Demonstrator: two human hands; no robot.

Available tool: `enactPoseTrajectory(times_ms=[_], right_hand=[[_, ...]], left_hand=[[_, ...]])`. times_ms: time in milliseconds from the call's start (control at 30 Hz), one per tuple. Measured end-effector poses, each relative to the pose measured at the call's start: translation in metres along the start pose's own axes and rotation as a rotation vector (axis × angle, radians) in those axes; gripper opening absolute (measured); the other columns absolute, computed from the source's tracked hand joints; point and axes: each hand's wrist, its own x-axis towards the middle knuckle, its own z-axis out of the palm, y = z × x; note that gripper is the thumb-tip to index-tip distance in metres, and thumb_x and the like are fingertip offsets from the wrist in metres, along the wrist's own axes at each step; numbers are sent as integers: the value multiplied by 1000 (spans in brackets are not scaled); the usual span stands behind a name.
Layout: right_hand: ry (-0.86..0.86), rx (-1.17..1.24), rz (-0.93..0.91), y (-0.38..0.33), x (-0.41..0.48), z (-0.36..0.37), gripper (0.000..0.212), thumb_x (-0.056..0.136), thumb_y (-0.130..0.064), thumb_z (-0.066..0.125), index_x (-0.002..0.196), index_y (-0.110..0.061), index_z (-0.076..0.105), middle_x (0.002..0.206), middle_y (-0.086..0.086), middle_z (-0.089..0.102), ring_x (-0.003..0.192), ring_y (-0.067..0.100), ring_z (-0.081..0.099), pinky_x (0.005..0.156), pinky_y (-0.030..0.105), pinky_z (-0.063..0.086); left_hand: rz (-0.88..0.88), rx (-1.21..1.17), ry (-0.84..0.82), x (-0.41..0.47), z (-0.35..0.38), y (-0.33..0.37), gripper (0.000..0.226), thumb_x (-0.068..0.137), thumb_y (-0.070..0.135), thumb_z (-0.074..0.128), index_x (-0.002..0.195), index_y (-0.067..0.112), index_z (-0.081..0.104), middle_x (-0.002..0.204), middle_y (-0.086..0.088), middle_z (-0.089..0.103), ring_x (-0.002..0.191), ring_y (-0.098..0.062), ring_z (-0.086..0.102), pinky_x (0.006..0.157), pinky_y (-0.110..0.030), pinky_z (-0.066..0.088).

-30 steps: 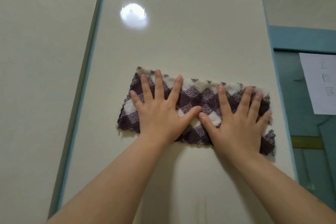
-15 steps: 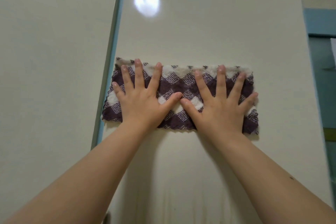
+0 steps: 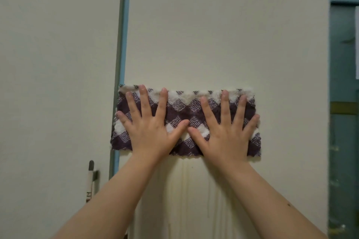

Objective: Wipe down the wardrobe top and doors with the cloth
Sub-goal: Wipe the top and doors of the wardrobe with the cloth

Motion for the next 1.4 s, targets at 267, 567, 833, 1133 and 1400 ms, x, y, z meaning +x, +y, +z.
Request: enactPoseTrajectory(times_ms=[267,567,833,1133,1400], right_hand=[[17,16,-60,19,5,-4,71,81,-73,32,143,-39,29,154,7,24,141,39,14,103,68,6],[-50,-10,23,109,31,-19,78,79,-81,12,145,-40,15,157,3,12,143,34,2,101,72,5],[-41,1,26,151,38,-28,76,81,-77,19,146,-38,15,157,4,12,143,34,3,102,71,8],[-53,-11,0,161,-35,-22,75,85,-70,28,148,-34,13,157,4,5,143,36,0,109,60,-6],[-120,-11,-18,160,-111,-16,73,89,-67,24,150,-29,9,158,5,-5,144,35,-1,110,63,-1]], left_hand=[[-28,7,13,-2,4,13,90,70,85,15,145,35,14,155,-17,3,139,-44,-3,98,-73,3],[13,-22,57,21,15,106,91,68,81,30,144,32,21,153,-23,11,136,-52,5,96,-75,4],[26,-17,66,25,24,150,90,69,80,28,145,33,17,154,-21,6,138,-49,1,99,-73,1],[79,47,18,-37,33,151,89,70,81,28,145,34,17,154,-17,7,139,-42,-1,101,-67,-3],[112,78,-25,-103,45,137,87,72,82,26,145,36,13,155,-9,-13,140,-41,-1,104,-65,-8]])
